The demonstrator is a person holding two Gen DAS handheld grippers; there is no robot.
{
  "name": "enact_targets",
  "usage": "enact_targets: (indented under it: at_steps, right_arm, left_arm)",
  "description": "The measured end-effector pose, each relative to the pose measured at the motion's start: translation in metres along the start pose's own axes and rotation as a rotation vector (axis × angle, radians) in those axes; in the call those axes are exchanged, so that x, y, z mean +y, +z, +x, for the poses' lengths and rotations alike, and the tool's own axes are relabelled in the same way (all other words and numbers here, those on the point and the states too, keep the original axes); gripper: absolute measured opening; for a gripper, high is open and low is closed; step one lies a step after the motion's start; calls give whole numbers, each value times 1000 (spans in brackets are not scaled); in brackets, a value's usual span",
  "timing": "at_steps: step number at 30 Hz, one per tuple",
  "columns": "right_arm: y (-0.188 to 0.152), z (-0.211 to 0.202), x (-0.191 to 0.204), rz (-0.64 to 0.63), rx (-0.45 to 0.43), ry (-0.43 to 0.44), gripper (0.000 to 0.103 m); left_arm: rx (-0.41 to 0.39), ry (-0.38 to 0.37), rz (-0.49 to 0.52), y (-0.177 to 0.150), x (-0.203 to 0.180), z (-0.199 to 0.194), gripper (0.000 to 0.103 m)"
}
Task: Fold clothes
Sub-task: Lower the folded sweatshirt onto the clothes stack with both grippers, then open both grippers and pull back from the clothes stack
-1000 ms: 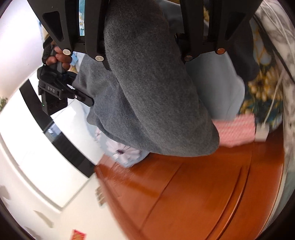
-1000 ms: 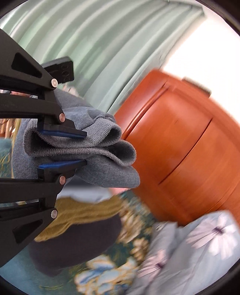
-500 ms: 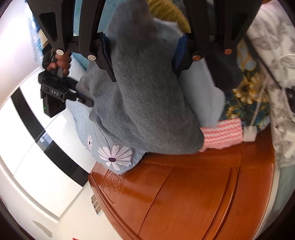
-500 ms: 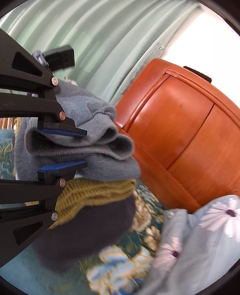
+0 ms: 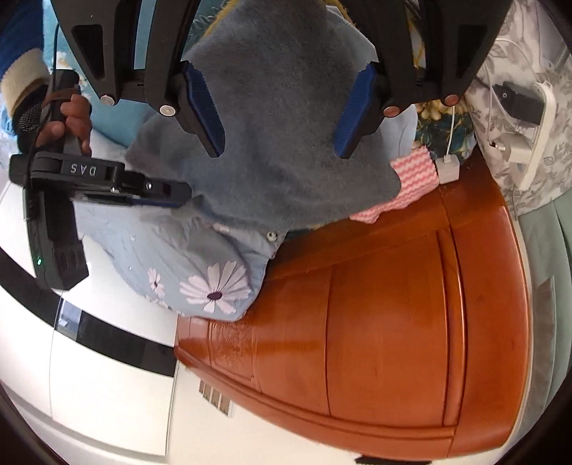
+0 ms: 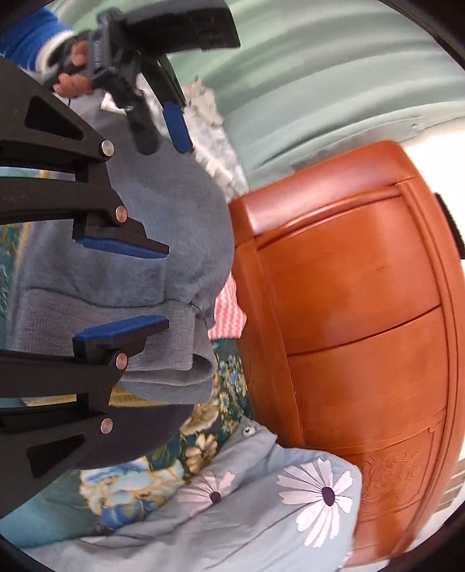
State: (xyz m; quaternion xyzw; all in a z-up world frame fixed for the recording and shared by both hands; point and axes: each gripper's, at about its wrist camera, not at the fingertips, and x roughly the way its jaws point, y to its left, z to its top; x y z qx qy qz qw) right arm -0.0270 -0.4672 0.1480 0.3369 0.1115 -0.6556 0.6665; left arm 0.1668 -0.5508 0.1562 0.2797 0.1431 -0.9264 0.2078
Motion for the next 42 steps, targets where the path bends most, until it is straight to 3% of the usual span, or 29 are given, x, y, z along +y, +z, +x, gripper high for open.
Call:
enact_targets:
  at_steps: [3, 8, 15, 19, 21, 24, 27, 32, 33, 38, 42]
  right_arm:
    - [-2, 20, -5, 27, 15, -33, 34]
    - [-4, 33, -20, 76, 6, -11, 34]
    - [-13, -2, -2, 100, -69, -68, 34]
    - [-39, -30, 20, 72, -102, -99, 34]
    - [-57, -40, 29, 60, -108, -110, 35]
    - [-82, -47, 41, 39, -105, -149, 52]
    - [-105, -51, 50, 20, -100, -188, 59]
    - [-146, -53, 59, 8, -121, -223, 65]
    - [-155, -53, 59, 15, -132, -229, 74]
    - [-195, -50, 54, 63, -176, -281, 76]
    - [-209, -43, 48, 50, -186, -340, 76]
  left_arm:
    - [12, 14, 9, -6, 3, 11, 68]
    - [22, 19, 17, -11, 7, 22, 68]
    - [-29, -22, -71, -6, 8, -3, 68]
    - [-73, 14, -80, -17, -4, -19, 69]
    - [-85, 45, -72, -27, -15, -25, 69]
    - [-113, 68, -70, -45, -29, -37, 75]
    - [-129, 78, -89, -65, -39, -48, 80]
    - [-143, 67, -119, -100, -50, -58, 84]
    - [-144, 69, -124, -107, -52, -58, 85]
    - [-128, 112, -149, -149, -54, -46, 98]
    - [-102, 153, -151, -176, -53, -30, 103]
